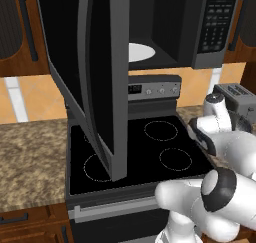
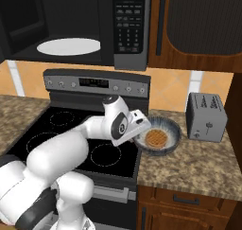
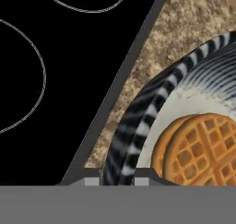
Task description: Open the microwave, place the bowl with waffle inside the microwave, then close the microwave door and turn it on.
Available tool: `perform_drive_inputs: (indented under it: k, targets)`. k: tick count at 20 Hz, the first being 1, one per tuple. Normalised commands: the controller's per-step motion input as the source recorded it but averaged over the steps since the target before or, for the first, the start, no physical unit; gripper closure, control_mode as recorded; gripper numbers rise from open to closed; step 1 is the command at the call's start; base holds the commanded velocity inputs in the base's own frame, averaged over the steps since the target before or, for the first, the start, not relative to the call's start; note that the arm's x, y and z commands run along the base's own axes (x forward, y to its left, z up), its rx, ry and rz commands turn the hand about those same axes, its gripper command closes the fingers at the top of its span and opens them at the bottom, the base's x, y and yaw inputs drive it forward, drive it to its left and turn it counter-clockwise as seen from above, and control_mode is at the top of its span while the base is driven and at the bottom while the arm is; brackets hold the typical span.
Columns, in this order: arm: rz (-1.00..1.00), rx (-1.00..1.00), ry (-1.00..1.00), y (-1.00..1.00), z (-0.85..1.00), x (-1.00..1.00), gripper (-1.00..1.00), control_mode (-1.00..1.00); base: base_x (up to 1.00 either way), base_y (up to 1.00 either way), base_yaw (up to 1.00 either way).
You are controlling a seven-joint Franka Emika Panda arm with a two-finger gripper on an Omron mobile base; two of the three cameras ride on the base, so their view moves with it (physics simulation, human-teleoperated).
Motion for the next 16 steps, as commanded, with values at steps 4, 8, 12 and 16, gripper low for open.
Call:
perform_drive_inputs:
  k: [4,8,12,16]
  targets:
    - [0.41,-0.08,0.0,0.78,1.0,-0.48,1.0,-1.0,0.0,0.0,0.0]
    - [0.58,-0.02,0.03,0.8,0.86,-0.51,1.0,-1.0,0.0,0.0,0.0]
    - [0.86,-0.03,0.03,0.65,0.43,-0.26,1.0,-1.0,0.0,0.0,0.0]
    - [0.7,-0.07,0.03,0.6,0.61,-0.12,1.0,-1.0,0.0,0.0,0.0]
